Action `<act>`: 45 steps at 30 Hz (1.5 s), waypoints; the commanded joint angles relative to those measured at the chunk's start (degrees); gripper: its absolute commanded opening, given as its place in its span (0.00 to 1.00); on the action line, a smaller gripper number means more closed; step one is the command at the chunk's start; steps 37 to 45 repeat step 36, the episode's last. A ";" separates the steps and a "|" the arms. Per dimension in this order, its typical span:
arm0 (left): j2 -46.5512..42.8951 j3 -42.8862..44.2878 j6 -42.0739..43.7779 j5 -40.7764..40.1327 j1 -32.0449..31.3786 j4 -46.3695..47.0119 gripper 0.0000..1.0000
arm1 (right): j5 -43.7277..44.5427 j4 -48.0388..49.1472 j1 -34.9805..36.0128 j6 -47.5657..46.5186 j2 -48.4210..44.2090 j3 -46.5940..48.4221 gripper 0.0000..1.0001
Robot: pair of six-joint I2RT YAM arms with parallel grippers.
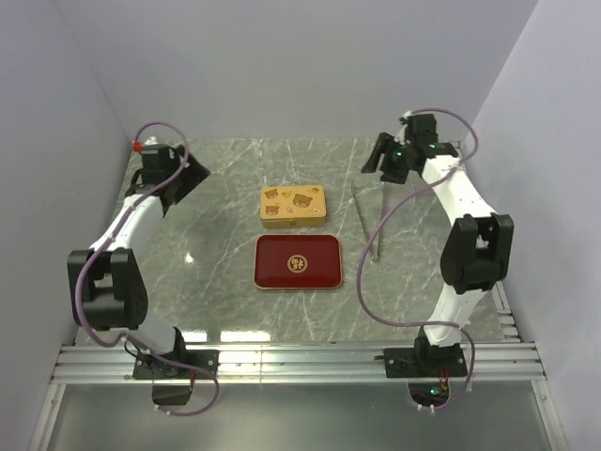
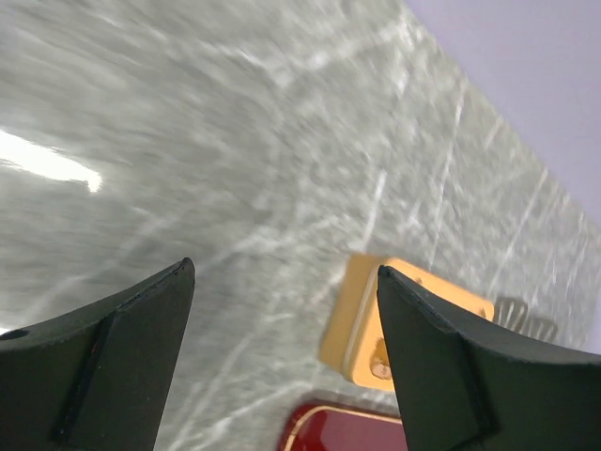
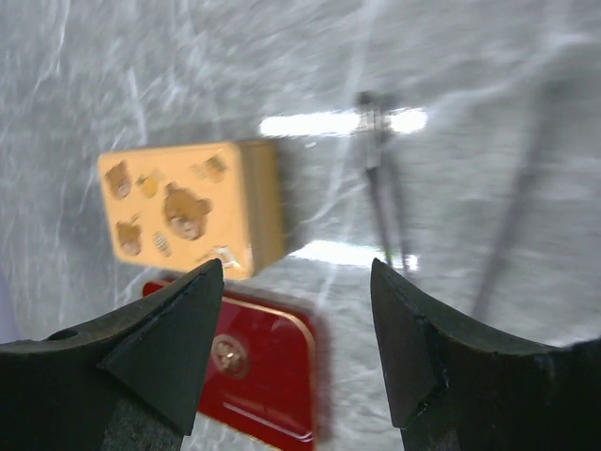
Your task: Pack the chocolate
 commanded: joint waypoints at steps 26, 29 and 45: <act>-18.35 -1.33 13.52 -2.90 10.73 -11.38 0.86 | 5.71 1.68 -17.80 -3.89 -26.50 -19.88 0.72; -18.69 -1.33 13.70 -2.90 10.65 -11.65 0.86 | 5.62 1.76 -17.80 -3.72 -26.50 -19.88 0.72; -18.87 -1.68 13.43 -2.90 10.65 -11.56 0.86 | 5.53 1.94 -17.80 -3.81 -26.85 -20.23 0.72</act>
